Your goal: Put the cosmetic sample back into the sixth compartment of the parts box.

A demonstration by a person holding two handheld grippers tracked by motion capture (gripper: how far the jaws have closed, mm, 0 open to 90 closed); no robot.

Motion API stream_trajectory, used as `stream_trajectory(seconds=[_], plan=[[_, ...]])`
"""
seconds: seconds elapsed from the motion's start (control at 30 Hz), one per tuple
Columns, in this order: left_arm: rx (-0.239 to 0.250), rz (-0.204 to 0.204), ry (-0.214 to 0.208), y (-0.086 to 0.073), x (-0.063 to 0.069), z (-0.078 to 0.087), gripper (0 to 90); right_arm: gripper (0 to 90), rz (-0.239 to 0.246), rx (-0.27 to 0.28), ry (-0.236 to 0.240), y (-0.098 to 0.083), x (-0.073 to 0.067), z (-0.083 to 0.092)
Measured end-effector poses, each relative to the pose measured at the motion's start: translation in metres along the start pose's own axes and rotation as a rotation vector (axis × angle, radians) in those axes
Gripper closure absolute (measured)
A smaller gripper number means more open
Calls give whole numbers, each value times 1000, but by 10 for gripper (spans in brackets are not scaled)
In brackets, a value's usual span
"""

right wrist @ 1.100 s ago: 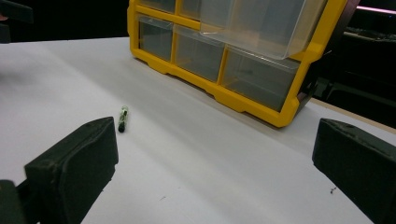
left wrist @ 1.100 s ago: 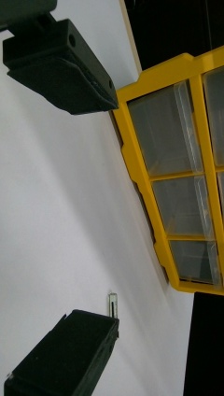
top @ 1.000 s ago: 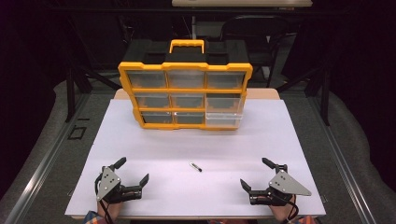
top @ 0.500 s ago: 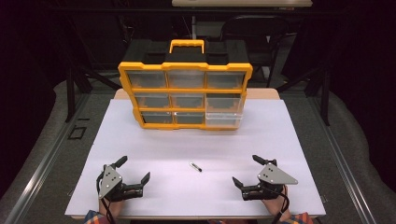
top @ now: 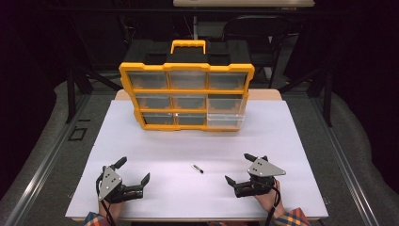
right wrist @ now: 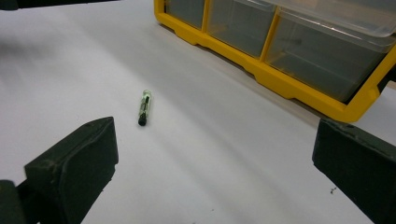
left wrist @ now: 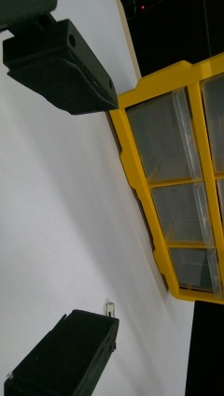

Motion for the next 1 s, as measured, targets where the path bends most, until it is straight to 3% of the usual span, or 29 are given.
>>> stream_trajectory(seconds=[1.0], plan=[[-7,-18,0,0,1,-1,0,0,-18,-83,84,21,-7,-56]])
Point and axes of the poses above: each handheld gripper's, and its own axes: z roughly backward along the jaws, y roughly out of its top, x roughly to its right, the point moved 3 cm from there along -z, roughly forward along the jaws, and after that the axes turned 15 degrees about y, right-handed, at the moved point
